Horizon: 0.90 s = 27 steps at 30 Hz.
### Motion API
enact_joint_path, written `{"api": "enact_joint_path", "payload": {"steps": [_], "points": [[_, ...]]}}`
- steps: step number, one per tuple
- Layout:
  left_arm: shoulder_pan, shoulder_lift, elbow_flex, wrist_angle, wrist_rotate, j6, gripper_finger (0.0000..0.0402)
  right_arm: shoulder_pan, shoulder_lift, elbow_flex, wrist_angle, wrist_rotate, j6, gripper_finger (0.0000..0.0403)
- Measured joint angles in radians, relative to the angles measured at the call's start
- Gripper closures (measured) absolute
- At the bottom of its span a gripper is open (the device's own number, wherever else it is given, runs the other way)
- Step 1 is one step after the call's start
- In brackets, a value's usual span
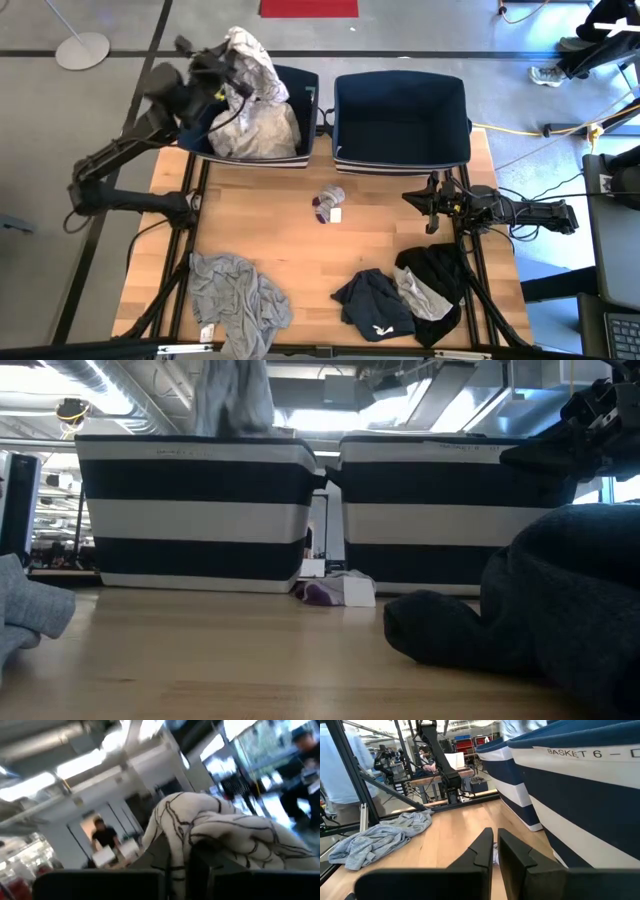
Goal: Sort clothes
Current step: Put the white patterned shirt into the right laundry organizer
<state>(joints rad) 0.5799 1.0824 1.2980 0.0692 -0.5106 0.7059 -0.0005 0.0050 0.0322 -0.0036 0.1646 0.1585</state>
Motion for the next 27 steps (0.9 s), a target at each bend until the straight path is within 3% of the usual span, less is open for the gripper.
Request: {"api": "enact_joint_path", "payload": {"steps": [7, 17, 27], "points": [[0.103, 0.091, 0.0, -0.271, 0.0, -0.178, 0.0373, 0.0, 0.0, 0.0, 0.0, 0.0, 0.001, 0.0373], [0.125, 0.205, 0.0, -0.646, 0.009, -0.353, 0.0373, 0.0, 0.0, 0.0, 0.001, 0.0, 0.001, 0.0373], [0.122, 0.297, 0.0, -0.843, 0.089, -0.509, 0.0372, 0.0, 0.0, 0.0, 0.0, 0.0, -0.003, 0.0373]]}}
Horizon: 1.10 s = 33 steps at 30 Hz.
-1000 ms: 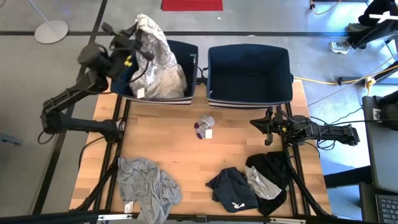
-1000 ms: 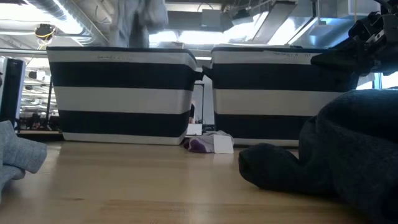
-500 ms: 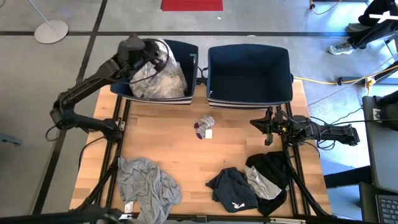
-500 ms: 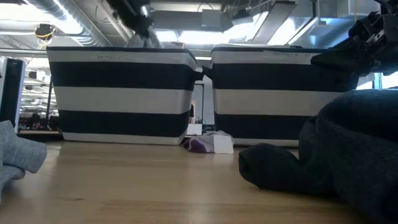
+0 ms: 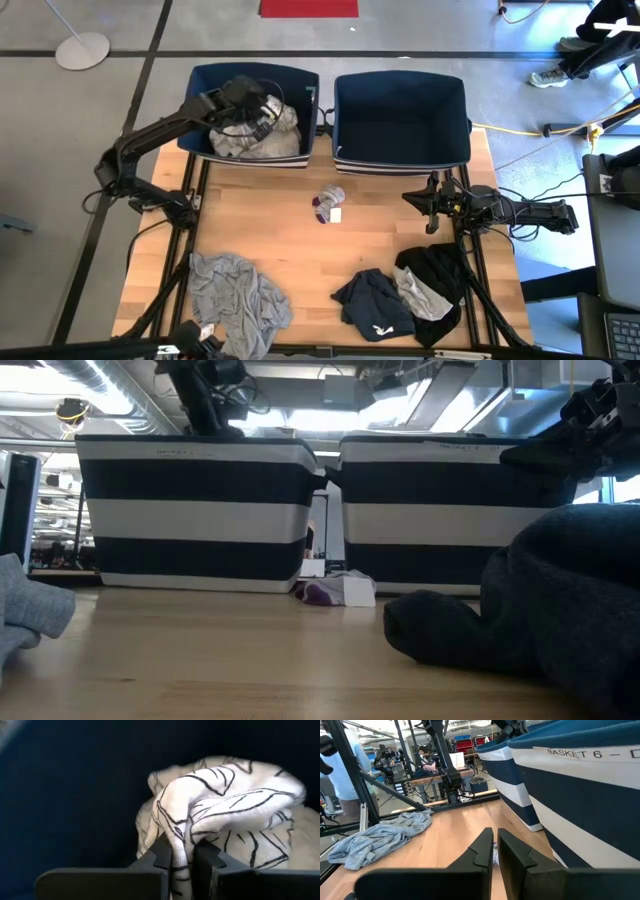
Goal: Sort clothes
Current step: Put the white patterned shirt into the right laundry organizer
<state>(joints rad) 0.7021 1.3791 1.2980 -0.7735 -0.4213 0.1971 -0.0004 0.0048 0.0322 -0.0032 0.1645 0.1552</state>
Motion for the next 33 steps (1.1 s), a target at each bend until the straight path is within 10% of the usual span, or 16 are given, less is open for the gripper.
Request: {"api": "enact_joint_path", "payload": {"steps": [11, 24, 33], "points": [[-0.002, 0.057, 0.0, -0.051, 0.046, -0.042, 0.0367, 0.0, 0.0, 0.0, 0.0, 0.0, -0.003, 0.0373], [-0.002, 0.049, 0.042, -0.11, 0.048, -0.061, 0.0208, 0.0, 0.0, 0.0, 0.001, 0.0, -0.007, 0.0373], [-0.097, 0.012, 0.232, -0.212, 0.047, -0.133, 0.0179, 0.0, 0.0, 0.0, 0.003, 0.0, -0.007, 0.0373]]}}
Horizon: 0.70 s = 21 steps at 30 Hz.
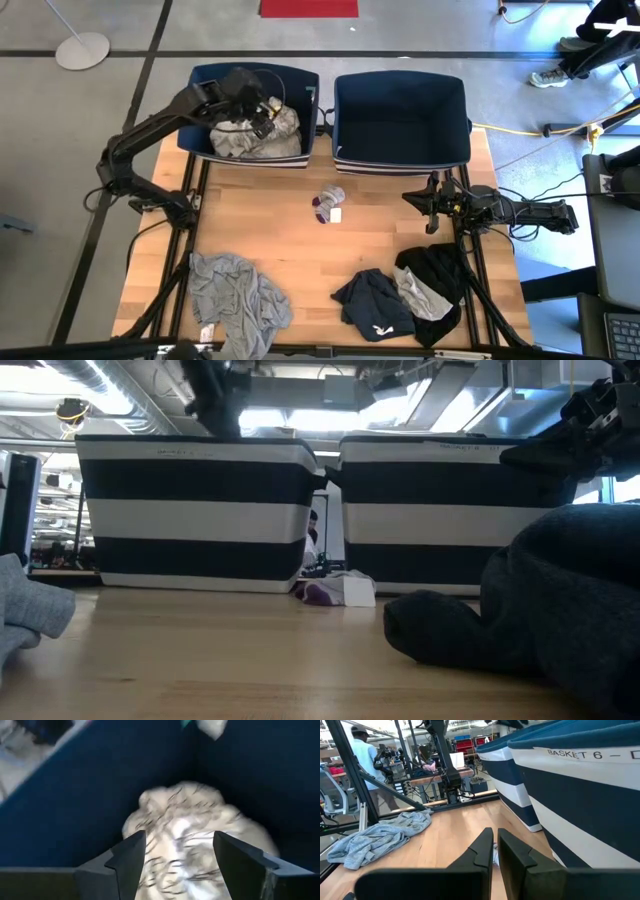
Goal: Sort clothes
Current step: Put the white patterned shirt into the right laundry organizer, then put the gray shorts into the left laundry organizer
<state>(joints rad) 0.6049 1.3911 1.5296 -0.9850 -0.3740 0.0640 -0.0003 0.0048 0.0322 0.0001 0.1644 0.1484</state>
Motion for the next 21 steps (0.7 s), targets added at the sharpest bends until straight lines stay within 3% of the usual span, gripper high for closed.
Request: {"api": "enact_joint_path", "payload": {"steps": [10, 15, 21], "points": [[-0.331, -0.087, -0.033, 0.0, 0.0, -0.136, 0.0179, 0.0, 0.0, -0.003, 0.057, -0.009, -0.023, 0.0373], [-0.495, -0.09, -0.099, 0.0, -0.004, -0.213, 0.0179, 0.0, 0.0, 0.002, 0.107, -0.092, -0.016, 0.0373], [-0.663, -0.09, -0.212, 0.038, -0.063, -0.337, 0.0179, 0.001, 0.047, 0.113, 0.035, -0.161, 0.006, 0.0373]]}}
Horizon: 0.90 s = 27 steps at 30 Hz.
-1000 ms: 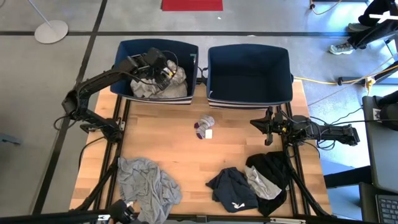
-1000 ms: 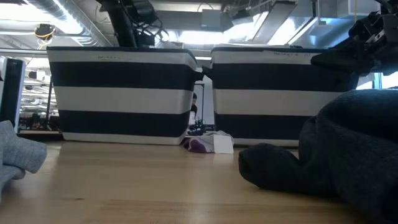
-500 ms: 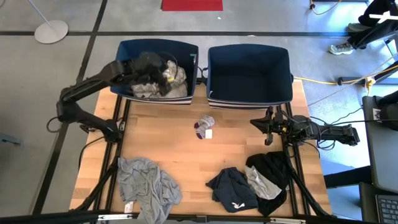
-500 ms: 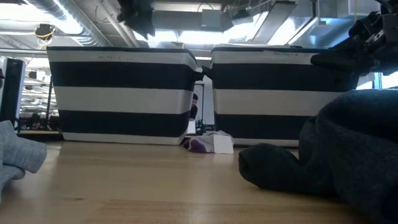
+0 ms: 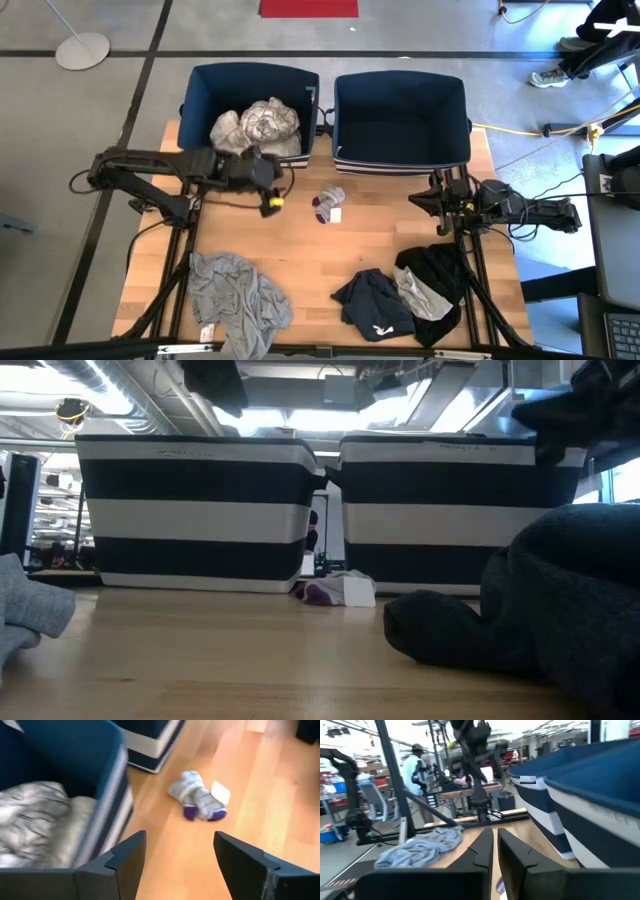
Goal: Sort clothes
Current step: Put the gray shorts into the left laundry organizer
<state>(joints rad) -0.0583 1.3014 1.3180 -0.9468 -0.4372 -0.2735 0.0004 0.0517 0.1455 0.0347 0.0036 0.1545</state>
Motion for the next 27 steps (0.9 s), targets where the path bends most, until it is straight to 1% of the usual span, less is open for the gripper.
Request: {"api": "enact_joint_path", "payload": {"steps": [4, 10, 14, 18, 21, 27], "points": [[-0.092, 0.0, -0.071, 0.074, -0.038, -0.056, 0.0179, 0.0, 0.072, 0.107, -0.061, -0.042, 0.001, 0.0373], [-0.195, 0.0, -0.179, 0.21, -0.042, -0.121, 0.0179, 0.0, 0.229, 0.267, -0.172, -0.101, 0.03, 0.0373], [-0.246, 0.0, -0.244, 0.282, -0.045, -0.176, 0.0179, 0.004, 0.355, 0.361, -0.246, -0.104, 0.048, 0.0373], [-0.286, 0.0, -0.312, 0.383, -0.046, -0.201, 0.0179, 0.065, 0.483, 0.43, -0.286, -0.102, 0.051, 0.0373], [-0.306, 0.0, -0.36, 0.455, -0.047, -0.217, 0.0179, 0.136, 0.578, 0.478, -0.306, -0.071, 0.064, 0.0373], [-0.318, 0.0, -0.435, 0.551, -0.048, -0.225, 0.0179, 0.298, 0.745, 0.585, -0.406, 0.062, 0.131, 0.0373]]}}
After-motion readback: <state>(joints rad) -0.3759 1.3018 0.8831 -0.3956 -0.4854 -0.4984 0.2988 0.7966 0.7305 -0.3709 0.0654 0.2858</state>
